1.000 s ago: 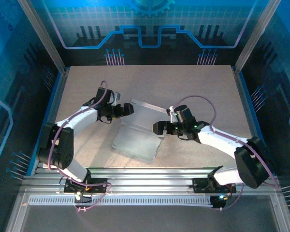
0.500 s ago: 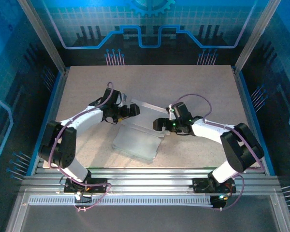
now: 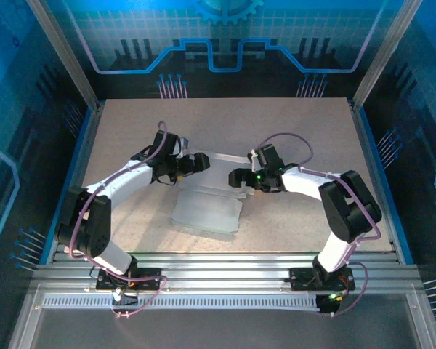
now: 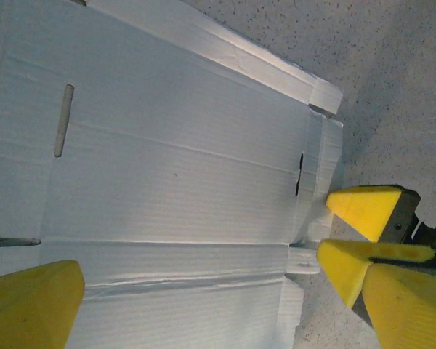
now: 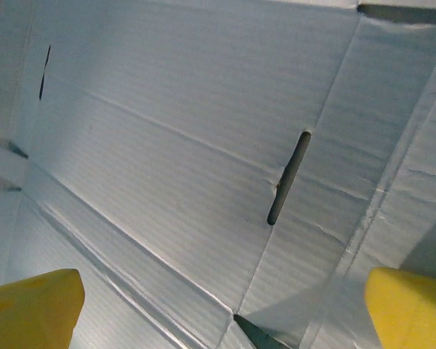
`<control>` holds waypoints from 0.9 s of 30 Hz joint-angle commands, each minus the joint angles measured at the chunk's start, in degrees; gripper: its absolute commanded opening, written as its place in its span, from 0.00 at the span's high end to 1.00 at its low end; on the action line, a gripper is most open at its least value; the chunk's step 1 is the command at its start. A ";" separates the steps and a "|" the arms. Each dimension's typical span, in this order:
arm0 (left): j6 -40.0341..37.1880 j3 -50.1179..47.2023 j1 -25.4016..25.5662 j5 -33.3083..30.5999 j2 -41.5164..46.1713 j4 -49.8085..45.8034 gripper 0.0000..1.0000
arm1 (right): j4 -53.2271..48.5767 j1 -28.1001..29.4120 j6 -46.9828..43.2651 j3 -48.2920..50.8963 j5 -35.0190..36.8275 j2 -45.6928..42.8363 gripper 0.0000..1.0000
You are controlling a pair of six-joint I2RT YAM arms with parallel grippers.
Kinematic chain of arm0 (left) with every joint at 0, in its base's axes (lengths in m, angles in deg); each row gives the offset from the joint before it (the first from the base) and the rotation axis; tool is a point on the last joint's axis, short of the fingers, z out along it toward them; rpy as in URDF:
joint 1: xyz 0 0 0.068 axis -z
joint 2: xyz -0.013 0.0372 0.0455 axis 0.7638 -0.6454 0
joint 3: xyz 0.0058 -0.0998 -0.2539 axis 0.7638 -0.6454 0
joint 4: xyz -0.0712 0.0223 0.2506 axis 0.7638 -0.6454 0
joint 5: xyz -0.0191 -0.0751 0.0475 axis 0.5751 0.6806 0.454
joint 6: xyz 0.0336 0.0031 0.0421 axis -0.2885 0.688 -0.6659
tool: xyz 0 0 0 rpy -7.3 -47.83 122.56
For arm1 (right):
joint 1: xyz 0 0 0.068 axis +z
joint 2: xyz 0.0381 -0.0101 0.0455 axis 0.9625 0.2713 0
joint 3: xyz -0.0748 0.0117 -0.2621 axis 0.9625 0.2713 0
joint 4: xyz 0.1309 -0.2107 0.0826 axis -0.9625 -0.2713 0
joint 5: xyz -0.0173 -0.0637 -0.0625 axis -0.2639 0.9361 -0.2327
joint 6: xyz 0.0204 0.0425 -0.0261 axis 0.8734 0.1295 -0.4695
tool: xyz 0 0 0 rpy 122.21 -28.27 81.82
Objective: Fold the paper box
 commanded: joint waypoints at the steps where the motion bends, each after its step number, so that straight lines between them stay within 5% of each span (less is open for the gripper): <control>1: 1.22 -0.50 0.24 -1.28 2.52 -1.05 0.01 | -3.14 -1.04 -2.82 -3.05 1.60 2.38 0.00; 14: 1.62 1.63 0.37 -1.77 2.94 -4.82 0.01 | -5.05 -4.02 -7.92 -9.06 -0.30 5.67 0.00; 27: 4.59 0.57 3.05 -1.84 5.67 -6.19 0.01 | -7.85 -1.04 -11.45 -0.81 -2.56 -13.41 0.00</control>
